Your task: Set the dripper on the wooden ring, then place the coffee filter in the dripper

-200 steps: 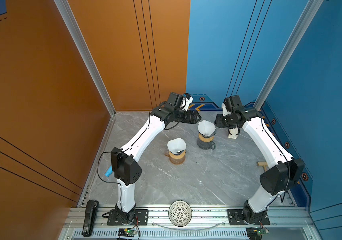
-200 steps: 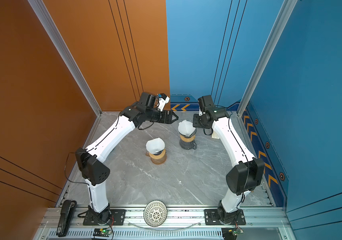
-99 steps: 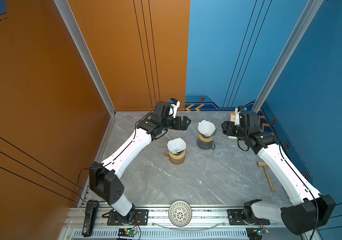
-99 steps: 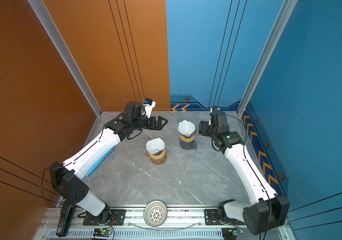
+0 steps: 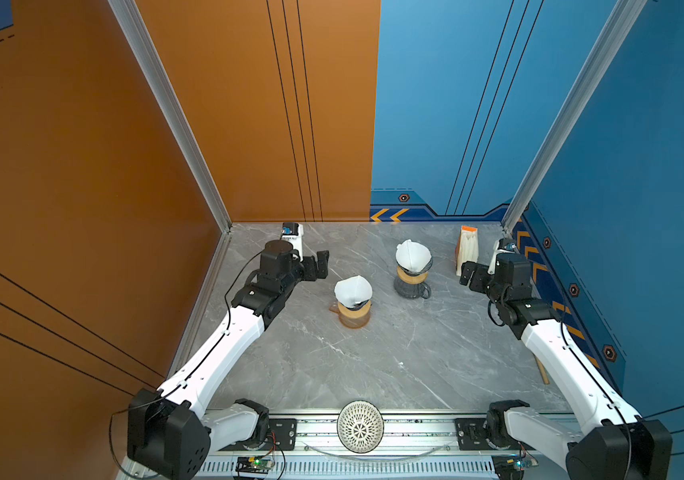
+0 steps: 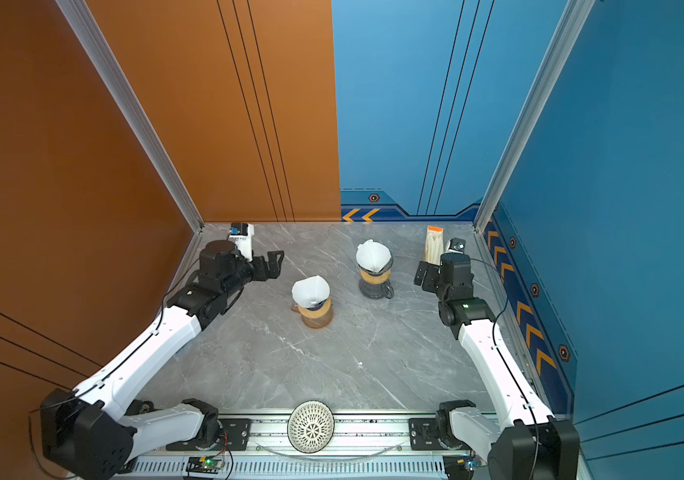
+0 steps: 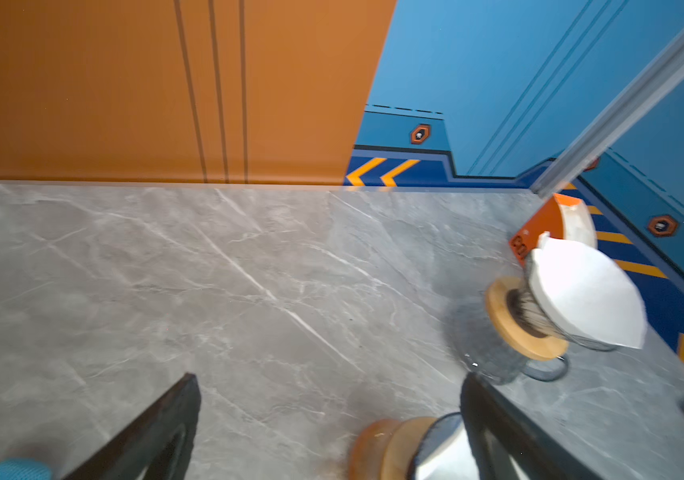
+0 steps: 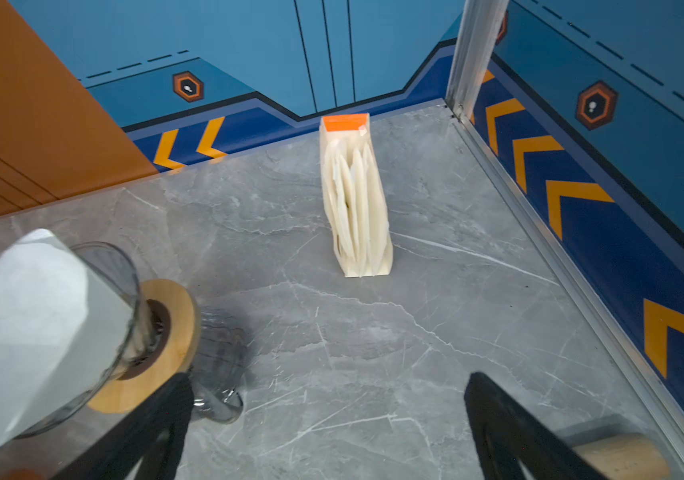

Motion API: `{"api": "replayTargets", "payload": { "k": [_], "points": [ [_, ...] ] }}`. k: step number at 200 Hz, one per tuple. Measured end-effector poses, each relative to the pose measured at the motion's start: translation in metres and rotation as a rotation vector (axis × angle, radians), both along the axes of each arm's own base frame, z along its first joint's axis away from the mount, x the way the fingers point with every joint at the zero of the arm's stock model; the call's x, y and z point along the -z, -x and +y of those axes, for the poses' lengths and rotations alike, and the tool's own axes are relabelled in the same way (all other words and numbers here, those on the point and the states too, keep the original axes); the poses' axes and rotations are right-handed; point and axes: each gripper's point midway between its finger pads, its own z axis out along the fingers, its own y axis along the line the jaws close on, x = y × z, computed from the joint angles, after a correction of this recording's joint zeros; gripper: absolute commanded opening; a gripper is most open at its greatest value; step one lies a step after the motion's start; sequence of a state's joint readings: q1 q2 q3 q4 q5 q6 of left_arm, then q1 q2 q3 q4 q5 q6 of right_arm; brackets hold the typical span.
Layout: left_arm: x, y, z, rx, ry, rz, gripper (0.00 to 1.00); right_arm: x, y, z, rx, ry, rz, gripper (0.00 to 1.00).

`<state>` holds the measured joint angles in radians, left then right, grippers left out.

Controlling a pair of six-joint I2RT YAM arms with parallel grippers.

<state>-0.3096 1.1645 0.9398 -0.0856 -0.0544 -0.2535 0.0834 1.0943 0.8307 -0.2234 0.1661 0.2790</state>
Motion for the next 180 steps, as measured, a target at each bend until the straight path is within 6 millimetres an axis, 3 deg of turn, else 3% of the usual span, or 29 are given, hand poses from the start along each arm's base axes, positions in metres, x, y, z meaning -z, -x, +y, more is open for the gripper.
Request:
{"api": "replayTargets", "payload": {
  "k": [36,80,136,157,180],
  "points": [
    [0.048,0.015,0.053,-0.171,-0.108,0.018,0.98,0.053,0.011,-0.028,0.11,0.003,0.014,1.0],
    [0.115,0.037,0.092,-0.281,-0.281,0.067,0.98,0.101,0.012,-0.034,0.126,0.02,-0.004,1.0],
    [0.14,0.036,0.112,-0.344,-0.36,0.019,0.98,0.125,-0.002,-0.033,0.082,0.09,-0.048,1.0],
    [0.155,0.036,0.118,-0.351,-0.385,0.028,0.98,0.123,-0.009,-0.031,0.059,0.111,-0.061,1.0],
    [0.158,0.031,0.123,-0.367,-0.386,0.014,0.98,0.109,-0.018,-0.027,0.028,0.136,-0.133,1.0]
  ]
}}
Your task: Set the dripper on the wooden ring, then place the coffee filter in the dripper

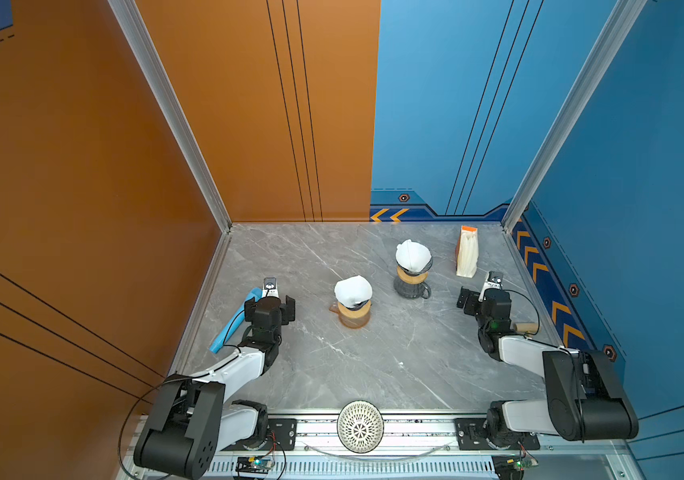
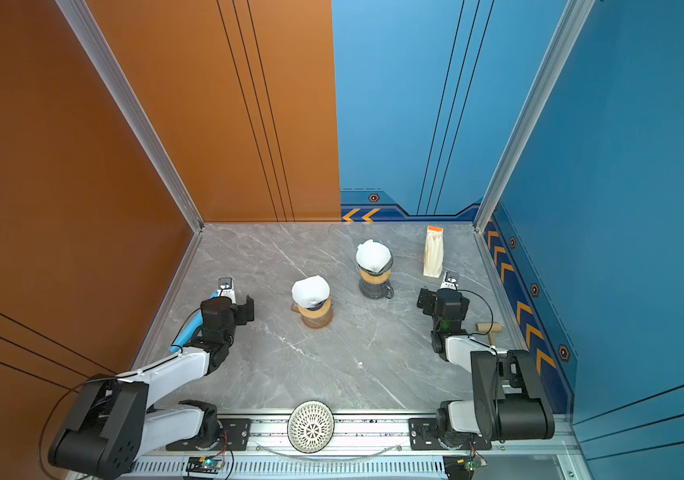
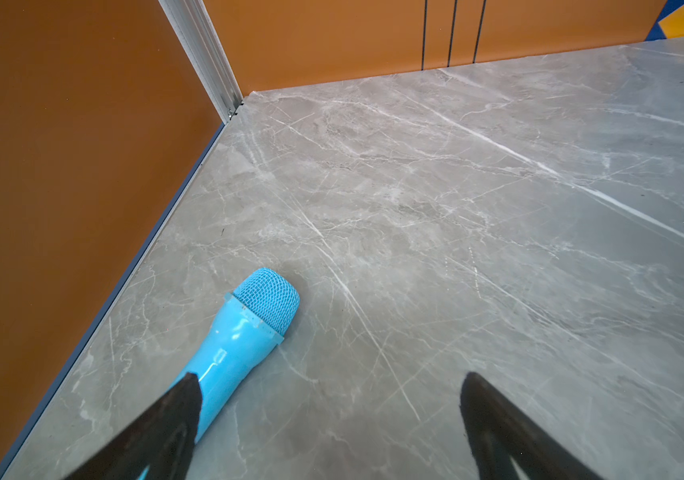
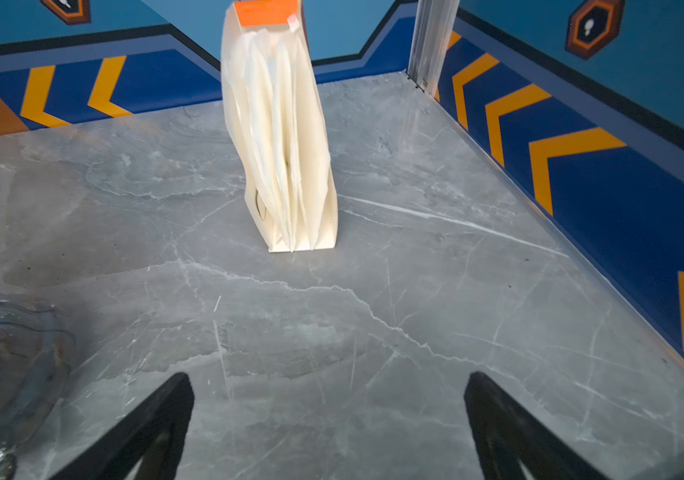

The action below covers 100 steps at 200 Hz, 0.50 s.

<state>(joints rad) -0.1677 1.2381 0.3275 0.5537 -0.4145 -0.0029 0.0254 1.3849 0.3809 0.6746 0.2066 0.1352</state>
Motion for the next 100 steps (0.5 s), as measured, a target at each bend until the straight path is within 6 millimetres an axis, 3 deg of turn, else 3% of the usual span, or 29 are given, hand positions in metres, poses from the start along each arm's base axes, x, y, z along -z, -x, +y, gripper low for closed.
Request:
{"api": "replayTargets", "payload": {
  "k": [18,51,100],
  "points": [
    [-0.002,-0.005,0.003,-0.004,0.001,-0.026,0.98,-0.001,-0.006,0.0,-0.004,0.007,-0.049,1.0],
    [0.001,-0.015,0.007,-0.006,0.0,-0.045,0.98,0.029,0.0,0.003,-0.029,0.017,-0.008,1.0],
    [0.016,-0.029,0.01,0.0,0.016,-0.055,0.98,0.015,-0.009,0.003,-0.033,0.017,-0.057,1.0]
  ]
}}
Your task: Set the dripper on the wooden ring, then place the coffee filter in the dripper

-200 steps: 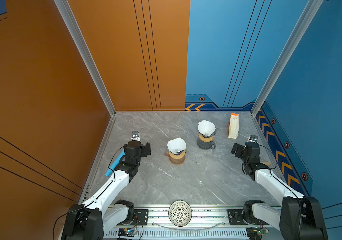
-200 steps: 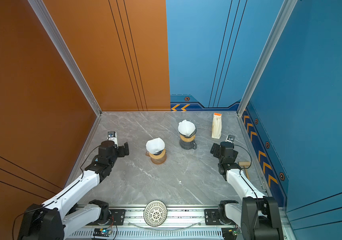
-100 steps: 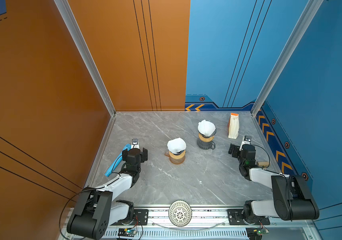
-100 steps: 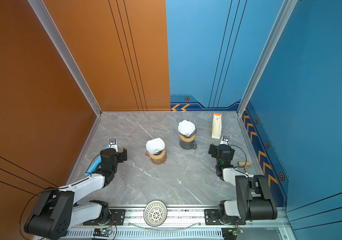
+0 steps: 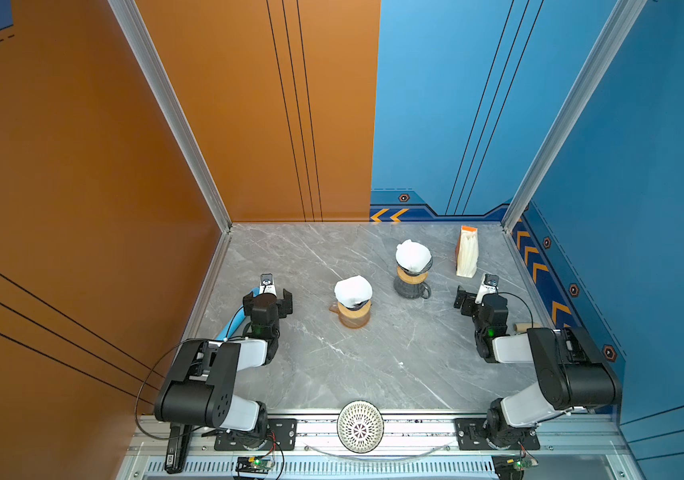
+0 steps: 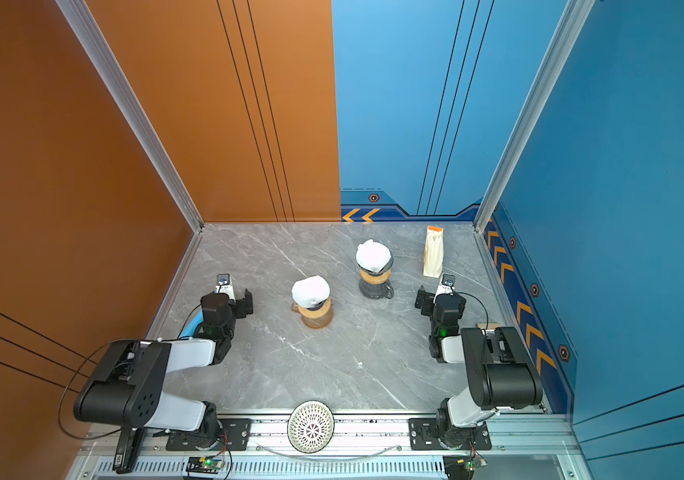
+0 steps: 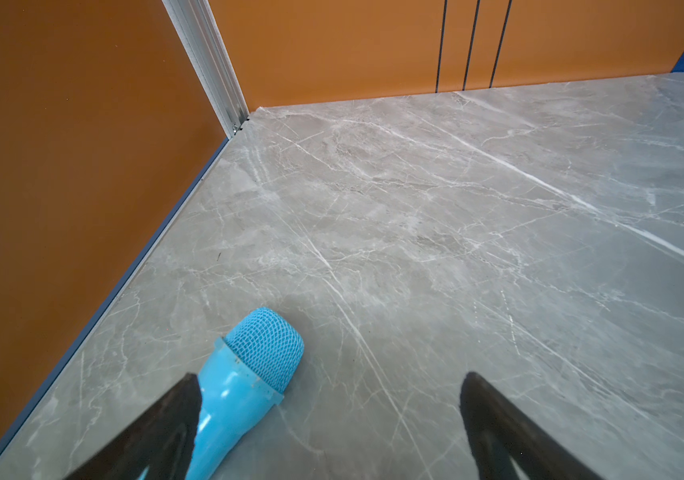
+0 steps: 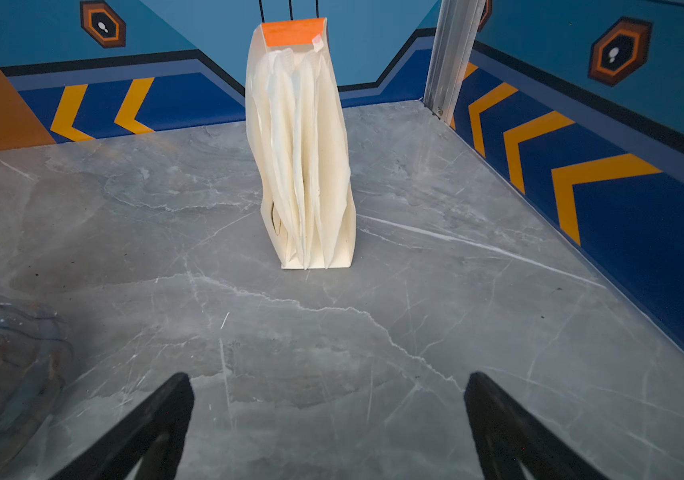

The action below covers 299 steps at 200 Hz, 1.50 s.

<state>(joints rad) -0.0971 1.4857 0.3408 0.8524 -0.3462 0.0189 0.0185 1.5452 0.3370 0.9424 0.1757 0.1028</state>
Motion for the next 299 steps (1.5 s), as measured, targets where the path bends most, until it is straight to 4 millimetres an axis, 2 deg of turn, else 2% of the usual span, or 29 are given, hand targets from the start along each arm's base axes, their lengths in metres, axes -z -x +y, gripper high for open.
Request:
{"api": "replayTargets", "payload": {
  "k": [47,85,206,299],
  "points": [
    [0.008,-0.008,-0.006,0.042,0.017,-0.013,0.98,-0.004,-0.004,0.003,-0.012,0.0,-0.011,1.0],
    [0.004,-0.015,0.003,0.057,0.061,-0.027,0.98,-0.004,-0.004,0.005,-0.018,0.005,-0.01,1.0],
    [0.006,-0.015,-0.007,0.099,0.08,-0.018,0.98,-0.004,-0.004,0.005,-0.02,0.008,-0.01,1.0],
    [0.006,-0.016,-0.007,0.099,0.08,-0.02,0.98,-0.005,-0.004,0.007,-0.024,0.008,-0.011,1.0]
  ]
}}
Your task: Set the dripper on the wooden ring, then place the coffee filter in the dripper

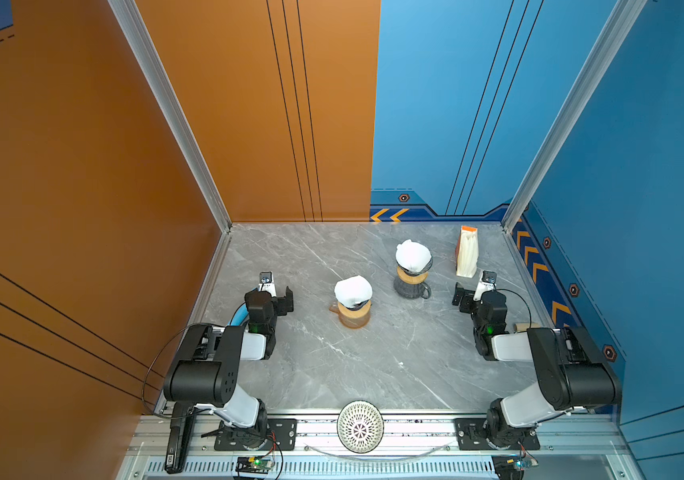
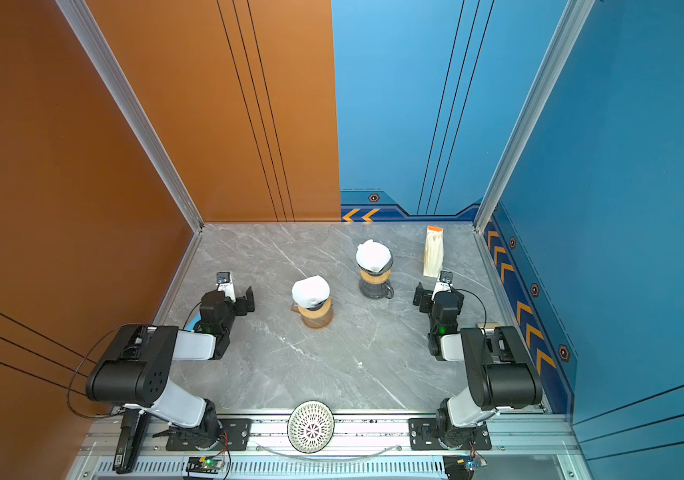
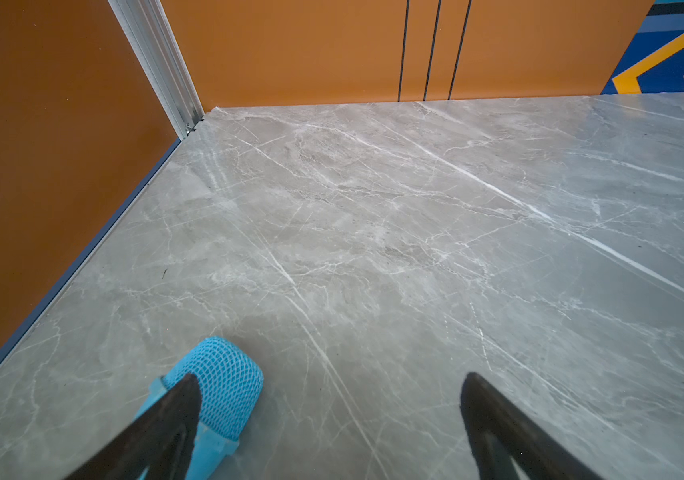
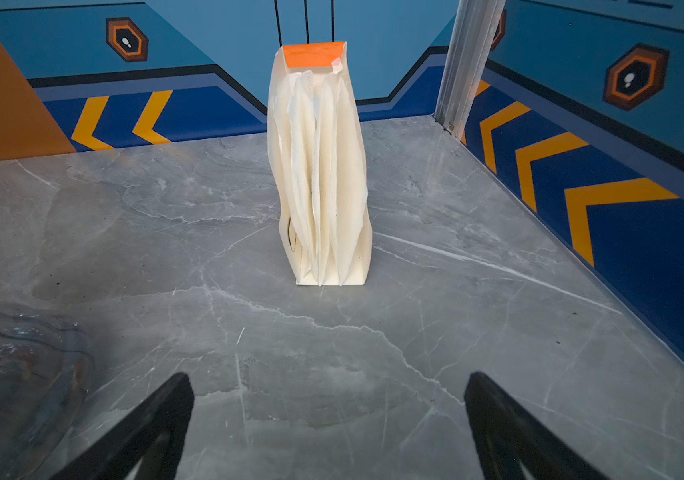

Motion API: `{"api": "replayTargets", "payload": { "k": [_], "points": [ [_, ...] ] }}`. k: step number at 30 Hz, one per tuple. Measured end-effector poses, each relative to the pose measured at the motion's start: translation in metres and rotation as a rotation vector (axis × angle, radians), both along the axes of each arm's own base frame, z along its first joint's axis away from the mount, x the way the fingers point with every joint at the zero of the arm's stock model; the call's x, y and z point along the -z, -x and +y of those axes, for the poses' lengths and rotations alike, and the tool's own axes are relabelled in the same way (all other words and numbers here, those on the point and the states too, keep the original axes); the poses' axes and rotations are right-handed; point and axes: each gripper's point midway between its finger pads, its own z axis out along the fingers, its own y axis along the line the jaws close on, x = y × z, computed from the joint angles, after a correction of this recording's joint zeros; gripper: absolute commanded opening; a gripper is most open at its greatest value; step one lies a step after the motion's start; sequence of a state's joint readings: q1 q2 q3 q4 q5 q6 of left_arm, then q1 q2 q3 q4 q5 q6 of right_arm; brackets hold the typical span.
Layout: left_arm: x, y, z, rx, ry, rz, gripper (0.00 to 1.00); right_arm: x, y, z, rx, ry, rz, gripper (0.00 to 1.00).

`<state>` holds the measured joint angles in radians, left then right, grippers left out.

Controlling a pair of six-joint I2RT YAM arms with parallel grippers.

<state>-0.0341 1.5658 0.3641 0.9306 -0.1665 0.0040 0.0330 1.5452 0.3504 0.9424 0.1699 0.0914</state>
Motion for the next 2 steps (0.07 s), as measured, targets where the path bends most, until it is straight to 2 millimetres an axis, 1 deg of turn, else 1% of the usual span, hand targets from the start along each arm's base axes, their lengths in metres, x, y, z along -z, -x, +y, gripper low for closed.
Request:
{"api": "replayTargets", "payload": {
  "k": [2],
  "points": [
    [-0.0005,-0.0004,0.0001,0.0,0.0,-0.001,0.98,0.0,0.0,0.0,0.0,0.001,0.0,1.0]
  ]
}}
